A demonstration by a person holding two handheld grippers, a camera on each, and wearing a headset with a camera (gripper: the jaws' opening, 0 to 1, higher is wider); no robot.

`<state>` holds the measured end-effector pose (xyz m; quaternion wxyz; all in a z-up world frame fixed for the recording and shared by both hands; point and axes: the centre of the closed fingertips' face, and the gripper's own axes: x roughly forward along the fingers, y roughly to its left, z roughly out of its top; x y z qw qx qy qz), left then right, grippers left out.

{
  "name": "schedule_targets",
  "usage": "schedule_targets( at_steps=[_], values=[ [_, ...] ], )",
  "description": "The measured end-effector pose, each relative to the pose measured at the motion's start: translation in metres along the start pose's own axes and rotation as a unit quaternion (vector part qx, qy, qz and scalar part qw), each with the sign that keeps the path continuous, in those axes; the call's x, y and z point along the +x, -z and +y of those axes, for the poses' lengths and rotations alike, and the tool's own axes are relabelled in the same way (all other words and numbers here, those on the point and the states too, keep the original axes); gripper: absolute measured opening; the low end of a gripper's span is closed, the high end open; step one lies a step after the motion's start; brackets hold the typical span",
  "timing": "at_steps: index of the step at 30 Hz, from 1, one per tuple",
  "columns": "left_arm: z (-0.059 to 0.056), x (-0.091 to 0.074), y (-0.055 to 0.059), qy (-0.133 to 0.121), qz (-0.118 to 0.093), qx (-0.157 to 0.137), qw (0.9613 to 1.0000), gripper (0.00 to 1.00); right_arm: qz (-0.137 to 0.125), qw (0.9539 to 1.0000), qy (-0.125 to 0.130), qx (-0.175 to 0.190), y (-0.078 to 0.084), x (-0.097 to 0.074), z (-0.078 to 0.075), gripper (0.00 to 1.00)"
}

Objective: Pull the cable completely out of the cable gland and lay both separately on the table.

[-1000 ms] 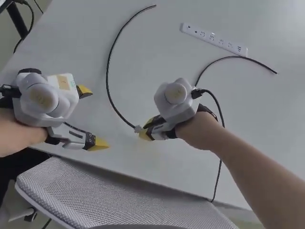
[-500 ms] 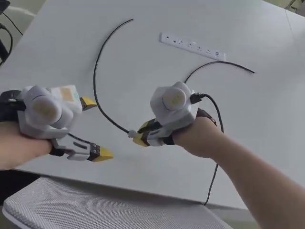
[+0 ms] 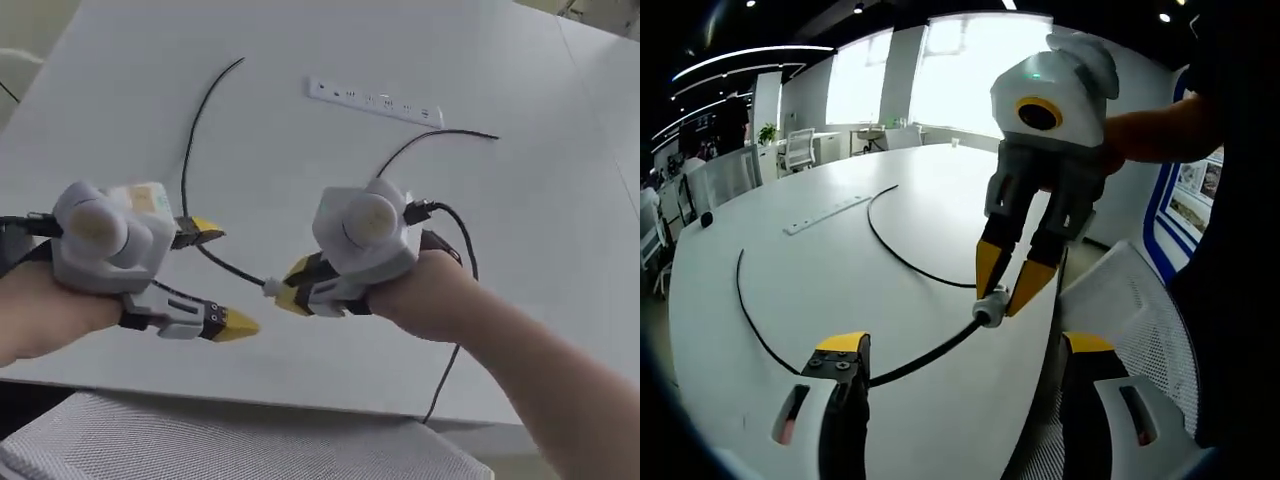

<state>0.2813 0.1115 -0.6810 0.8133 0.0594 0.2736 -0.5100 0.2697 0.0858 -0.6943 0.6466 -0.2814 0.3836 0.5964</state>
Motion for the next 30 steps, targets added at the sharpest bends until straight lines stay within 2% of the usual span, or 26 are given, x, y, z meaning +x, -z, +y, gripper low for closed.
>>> schedule_targets(
  at_steps=[4, 9, 13, 16, 18, 23, 25, 27, 30],
  values=[
    [-0.009, 0.006, -0.001, 0.021, -0.004, -0.006, 0.9997, 0.72, 0.004, 0.9998, -0.002, -0.017, 0.003, -0.006, 0.002, 0.06],
    [-0.015, 0.012, -0.008, 0.030, -0.028, -0.015, 0.9990, 0.66, 0.009, 0.9996, -0.004, -0.027, 0.005, -0.007, 0.005, 0.06],
    [-0.021, 0.017, -0.007, 0.040, -0.030, 0.015, 0.9986, 0.56, 0.014, 0.9988, -0.012, -0.045, 0.005, -0.005, 0.012, 0.06],
    [-0.026, 0.016, -0.011, 0.047, -0.040, 0.045, 0.9971, 0.43, 0.018, 0.9979, -0.019, -0.060, 0.003, -0.004, 0.017, 0.06],
    [-0.029, 0.016, -0.013, 0.055, -0.044, 0.043, 0.9966, 0.39, 0.020, 0.9972, -0.020, -0.070, 0.002, -0.004, 0.018, 0.06],
    [-0.032, 0.018, -0.007, 0.064, -0.030, 0.057, 0.9958, 0.31, 0.028, 0.9959, -0.021, -0.084, 0.003, -0.005, 0.018, 0.06],
    [-0.034, 0.017, -0.008, 0.067, -0.039, 0.067, 0.9947, 0.28, 0.032, 0.9953, -0.024, -0.088, 0.004, -0.005, 0.019, 0.06],
    [-0.038, 0.017, -0.009, 0.076, -0.045, 0.060, 0.9942, 0.24, 0.034, 0.9947, -0.027, -0.094, 0.004, -0.005, 0.021, 0.06],
    [-0.042, 0.018, -0.006, 0.084, -0.044, 0.064, 0.9934, 0.19, 0.034, 0.9937, -0.028, -0.103, 0.003, -0.005, 0.023, 0.06]
  ],
)
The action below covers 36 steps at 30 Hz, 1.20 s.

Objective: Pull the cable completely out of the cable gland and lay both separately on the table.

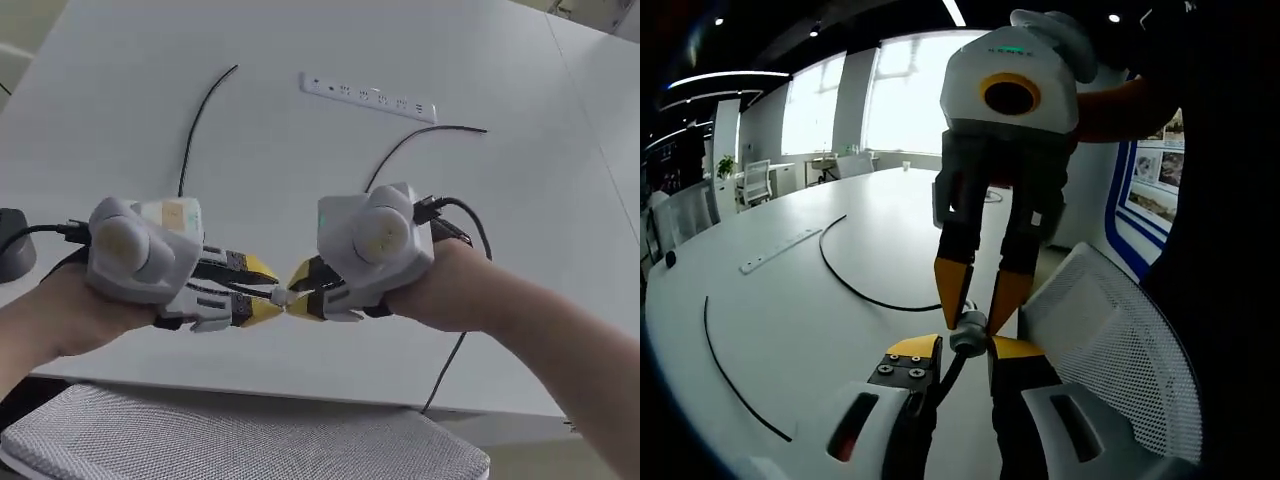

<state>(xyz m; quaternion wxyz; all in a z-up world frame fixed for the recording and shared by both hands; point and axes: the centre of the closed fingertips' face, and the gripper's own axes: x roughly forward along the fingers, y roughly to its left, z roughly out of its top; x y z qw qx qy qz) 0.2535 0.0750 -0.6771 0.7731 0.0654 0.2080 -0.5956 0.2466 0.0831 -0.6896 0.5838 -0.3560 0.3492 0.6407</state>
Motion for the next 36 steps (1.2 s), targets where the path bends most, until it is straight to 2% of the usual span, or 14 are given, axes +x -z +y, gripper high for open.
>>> schedule_targets(
  at_steps=[8, 17, 22, 29, 31, 34, 35, 36],
  values=[
    [-0.004, 0.006, 0.002, 0.009, 0.006, 0.006, 0.9999, 0.16, 0.010, 0.9998, -0.004, -0.017, 0.005, 0.001, 0.001, 0.07],
    [0.002, 0.008, -0.006, 0.000, 0.006, -0.001, 1.0000, 0.15, -0.007, 0.9998, -0.007, -0.015, 0.005, -0.007, -0.005, 0.08],
    [0.003, 0.010, -0.009, -0.004, 0.010, 0.014, 0.9998, 0.15, -0.012, 0.9998, -0.014, -0.012, 0.006, -0.010, -0.007, 0.08],
    [0.000, 0.013, -0.010, -0.009, 0.010, 0.019, 0.9997, 0.15, -0.008, 0.9987, -0.048, 0.015, 0.016, -0.012, -0.007, 0.10],
    [0.000, 0.012, -0.009, -0.014, 0.011, 0.022, 0.9996, 0.15, -0.018, 0.9982, -0.050, 0.028, 0.017, -0.015, -0.012, 0.14],
    [0.000, 0.012, -0.009, -0.022, 0.014, 0.029, 0.9992, 0.15, -0.053, 0.9920, -0.088, 0.074, 0.008, -0.023, -0.013, 0.15],
    [0.000, 0.012, -0.009, -0.023, 0.015, 0.031, 0.9991, 0.15, -0.056, 0.9913, -0.091, 0.077, 0.008, -0.024, -0.014, 0.15],
    [0.000, 0.012, -0.009, -0.025, 0.018, 0.040, 0.9987, 0.15, -0.058, 0.9884, -0.108, 0.091, 0.010, -0.022, -0.019, 0.16]
  ],
)
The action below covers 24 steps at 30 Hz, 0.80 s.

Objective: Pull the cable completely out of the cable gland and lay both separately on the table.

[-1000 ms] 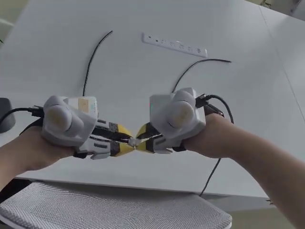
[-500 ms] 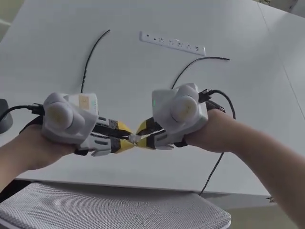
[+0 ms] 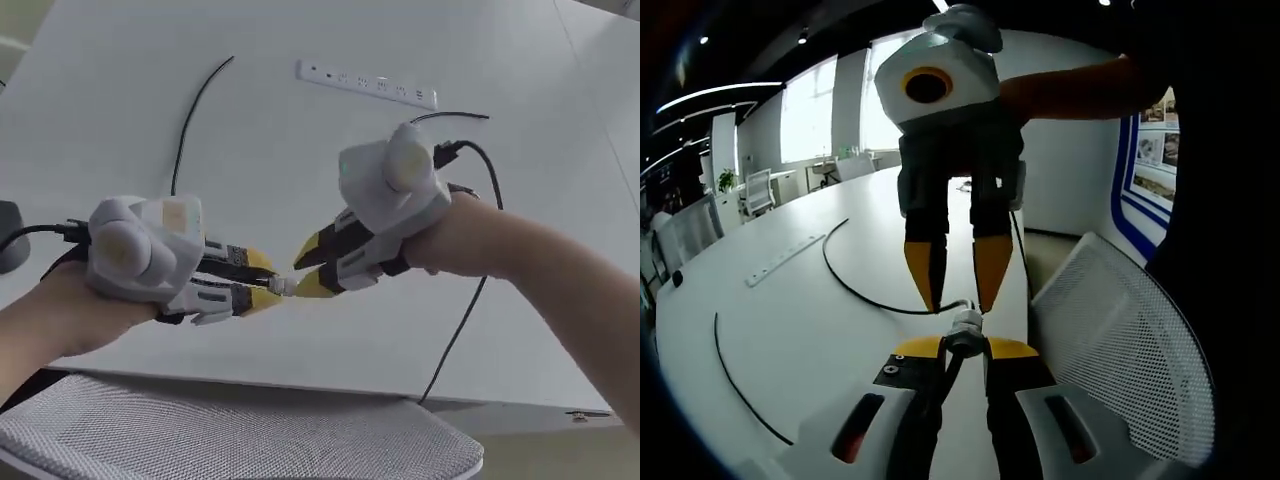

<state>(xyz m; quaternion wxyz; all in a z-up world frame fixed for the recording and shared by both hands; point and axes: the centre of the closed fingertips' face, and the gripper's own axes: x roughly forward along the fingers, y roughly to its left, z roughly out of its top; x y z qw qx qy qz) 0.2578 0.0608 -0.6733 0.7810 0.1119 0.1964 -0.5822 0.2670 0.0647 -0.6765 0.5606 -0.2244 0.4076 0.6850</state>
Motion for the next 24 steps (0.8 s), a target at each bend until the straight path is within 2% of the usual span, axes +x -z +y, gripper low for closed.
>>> schedule_targets(
  at_steps=[2, 4, 6, 11, 15, 18, 21, 24],
  values=[
    [0.001, 0.000, -0.001, -0.005, 0.001, 0.007, 1.0000, 0.15, 0.001, 0.9997, -0.023, 0.013, 0.001, 0.002, -0.001, 0.16],
    [0.001, 0.001, -0.002, -0.008, 0.003, 0.018, 0.9998, 0.15, 0.008, 0.9993, -0.032, 0.016, 0.003, 0.002, 0.001, 0.16],
    [-0.001, 0.001, -0.002, -0.008, 0.012, 0.028, 0.9995, 0.15, 0.001, 0.9987, -0.049, 0.016, -0.002, 0.003, 0.005, 0.15],
    [-0.007, 0.003, 0.001, -0.004, 0.028, 0.055, 0.9981, 0.15, 0.004, 0.9946, -0.096, 0.038, -0.003, 0.004, 0.010, 0.15],
    [-0.009, 0.004, -0.001, -0.003, 0.026, 0.066, 0.9975, 0.15, 0.029, 0.9903, -0.128, 0.045, 0.006, 0.009, 0.019, 0.14],
    [-0.013, 0.005, -0.005, 0.001, 0.024, 0.083, 0.9963, 0.15, 0.023, 0.9865, -0.149, 0.064, 0.006, 0.010, 0.023, 0.13],
    [-0.016, 0.006, -0.005, 0.005, 0.029, 0.096, 0.9949, 0.15, 0.019, 0.9783, -0.181, 0.098, 0.007, 0.009, 0.032, 0.09],
    [-0.018, 0.007, -0.004, 0.012, 0.035, 0.105, 0.9937, 0.15, 0.020, 0.9761, -0.191, 0.102, 0.010, 0.010, 0.035, 0.09]
  ],
)
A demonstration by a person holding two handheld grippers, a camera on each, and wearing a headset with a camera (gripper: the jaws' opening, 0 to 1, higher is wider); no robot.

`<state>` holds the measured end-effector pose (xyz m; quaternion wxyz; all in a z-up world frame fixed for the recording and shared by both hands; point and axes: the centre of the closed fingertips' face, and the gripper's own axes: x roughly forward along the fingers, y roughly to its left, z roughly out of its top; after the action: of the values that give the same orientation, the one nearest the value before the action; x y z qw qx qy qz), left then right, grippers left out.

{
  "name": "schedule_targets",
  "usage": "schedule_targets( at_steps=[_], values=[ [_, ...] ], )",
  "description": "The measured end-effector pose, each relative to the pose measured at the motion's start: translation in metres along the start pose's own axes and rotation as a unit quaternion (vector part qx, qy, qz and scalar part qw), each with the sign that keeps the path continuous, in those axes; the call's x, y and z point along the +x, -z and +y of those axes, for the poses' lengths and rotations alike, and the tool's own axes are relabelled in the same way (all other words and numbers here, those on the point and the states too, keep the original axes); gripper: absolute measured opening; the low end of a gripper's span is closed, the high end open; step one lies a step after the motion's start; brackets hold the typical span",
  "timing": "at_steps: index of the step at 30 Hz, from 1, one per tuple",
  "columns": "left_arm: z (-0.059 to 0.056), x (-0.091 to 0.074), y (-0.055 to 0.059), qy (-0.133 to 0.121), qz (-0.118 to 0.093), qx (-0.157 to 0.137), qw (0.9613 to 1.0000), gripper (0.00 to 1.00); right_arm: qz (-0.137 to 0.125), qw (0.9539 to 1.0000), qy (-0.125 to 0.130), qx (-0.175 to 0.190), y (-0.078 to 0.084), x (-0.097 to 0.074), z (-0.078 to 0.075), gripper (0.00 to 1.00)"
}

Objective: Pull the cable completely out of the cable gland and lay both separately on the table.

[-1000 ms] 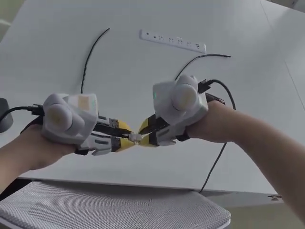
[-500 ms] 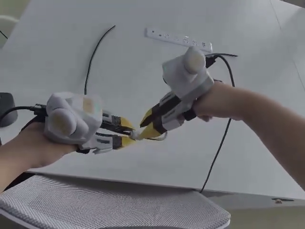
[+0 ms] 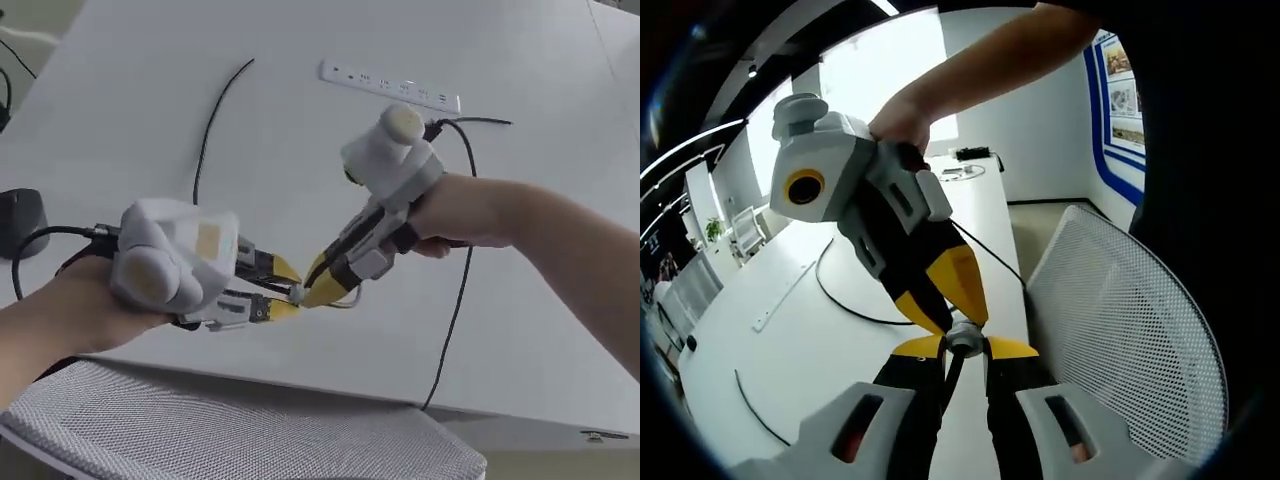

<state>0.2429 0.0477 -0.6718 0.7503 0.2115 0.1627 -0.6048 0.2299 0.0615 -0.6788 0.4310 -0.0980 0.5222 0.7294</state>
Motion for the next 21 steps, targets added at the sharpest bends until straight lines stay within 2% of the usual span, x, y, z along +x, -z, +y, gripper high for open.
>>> schedule_targets(
  at_steps=[3, 8, 13, 21],
  values=[
    [-0.002, 0.002, 0.000, 0.006, 0.003, 0.005, 1.0000, 0.15, 0.006, 1.0000, -0.007, -0.002, 0.003, 0.001, 0.003, 0.09],
    [-0.008, 0.005, -0.001, 0.014, 0.003, 0.009, 0.9999, 0.15, 0.031, 0.9993, -0.018, -0.012, 0.013, 0.001, 0.008, 0.09],
    [-0.007, 0.006, -0.001, 0.010, 0.007, 0.013, 0.9998, 0.15, 0.026, 0.9995, -0.017, -0.011, 0.012, 0.000, 0.007, 0.08],
    [-0.011, 0.004, -0.003, 0.017, 0.009, 0.019, 0.9996, 0.15, 0.013, 0.9993, -0.035, -0.005, 0.013, 0.001, 0.012, 0.08]
  ],
)
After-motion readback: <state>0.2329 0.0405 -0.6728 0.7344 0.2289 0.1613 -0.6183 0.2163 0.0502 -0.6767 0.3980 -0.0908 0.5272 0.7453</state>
